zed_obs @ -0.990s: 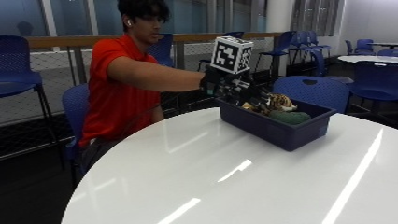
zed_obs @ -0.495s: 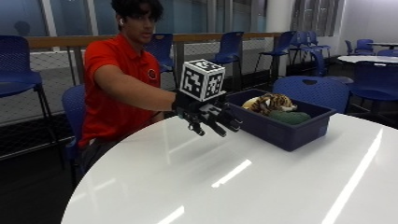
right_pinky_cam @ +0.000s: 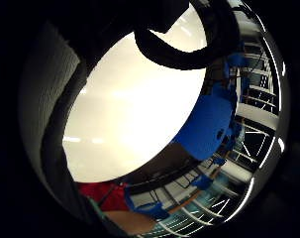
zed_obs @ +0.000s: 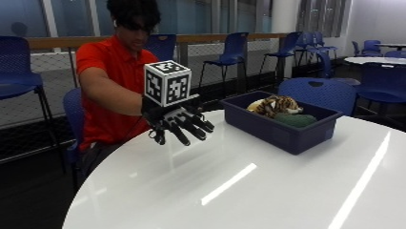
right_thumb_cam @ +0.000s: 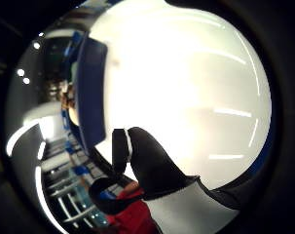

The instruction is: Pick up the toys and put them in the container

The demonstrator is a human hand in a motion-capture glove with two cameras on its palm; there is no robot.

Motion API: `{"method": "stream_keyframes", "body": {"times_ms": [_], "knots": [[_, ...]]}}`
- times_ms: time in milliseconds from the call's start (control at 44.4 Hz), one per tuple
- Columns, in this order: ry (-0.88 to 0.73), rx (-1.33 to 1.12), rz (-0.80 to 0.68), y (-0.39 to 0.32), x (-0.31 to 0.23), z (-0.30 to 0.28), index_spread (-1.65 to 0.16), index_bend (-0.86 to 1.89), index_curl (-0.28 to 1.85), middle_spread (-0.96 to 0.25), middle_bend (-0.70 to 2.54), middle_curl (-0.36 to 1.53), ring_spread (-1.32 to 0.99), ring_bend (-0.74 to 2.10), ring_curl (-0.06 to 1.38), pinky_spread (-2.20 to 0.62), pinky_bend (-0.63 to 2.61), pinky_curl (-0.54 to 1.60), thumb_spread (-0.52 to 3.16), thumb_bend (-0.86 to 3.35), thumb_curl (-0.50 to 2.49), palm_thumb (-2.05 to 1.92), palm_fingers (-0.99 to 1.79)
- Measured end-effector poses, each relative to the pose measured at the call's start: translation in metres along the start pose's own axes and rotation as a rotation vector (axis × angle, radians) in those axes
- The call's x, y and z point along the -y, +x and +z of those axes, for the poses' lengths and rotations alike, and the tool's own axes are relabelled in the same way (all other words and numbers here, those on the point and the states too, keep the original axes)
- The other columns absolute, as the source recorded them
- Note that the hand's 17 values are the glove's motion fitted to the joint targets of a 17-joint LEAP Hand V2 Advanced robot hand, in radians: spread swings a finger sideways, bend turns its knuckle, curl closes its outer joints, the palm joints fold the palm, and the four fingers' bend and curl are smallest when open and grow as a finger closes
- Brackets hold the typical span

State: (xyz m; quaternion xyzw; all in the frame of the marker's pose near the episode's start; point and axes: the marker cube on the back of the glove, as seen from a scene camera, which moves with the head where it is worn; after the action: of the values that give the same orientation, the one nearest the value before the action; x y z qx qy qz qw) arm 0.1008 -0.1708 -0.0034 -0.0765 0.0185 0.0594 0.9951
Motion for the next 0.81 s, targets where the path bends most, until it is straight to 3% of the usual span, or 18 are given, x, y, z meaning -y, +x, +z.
{"method": "stream_keyframes", "body": {"times_ms": [405,810], "knots": [[0.01,0.022,0.05,0.041,-0.018,-0.007,-0.35,0.14,0.23,-0.07,0.14,0.25,-0.01,0.18,0.3,0.1,0.85,0.34,1.04,-0.07,0.19,-0.09,-0.15],[0.005,0.036,0.036,0.034,-0.023,-0.003,-0.35,0.14,0.23,-0.07,0.14,0.24,-0.01,0.18,0.3,0.09,0.87,0.34,1.05,-0.07,0.19,-0.08,-0.15]]}}
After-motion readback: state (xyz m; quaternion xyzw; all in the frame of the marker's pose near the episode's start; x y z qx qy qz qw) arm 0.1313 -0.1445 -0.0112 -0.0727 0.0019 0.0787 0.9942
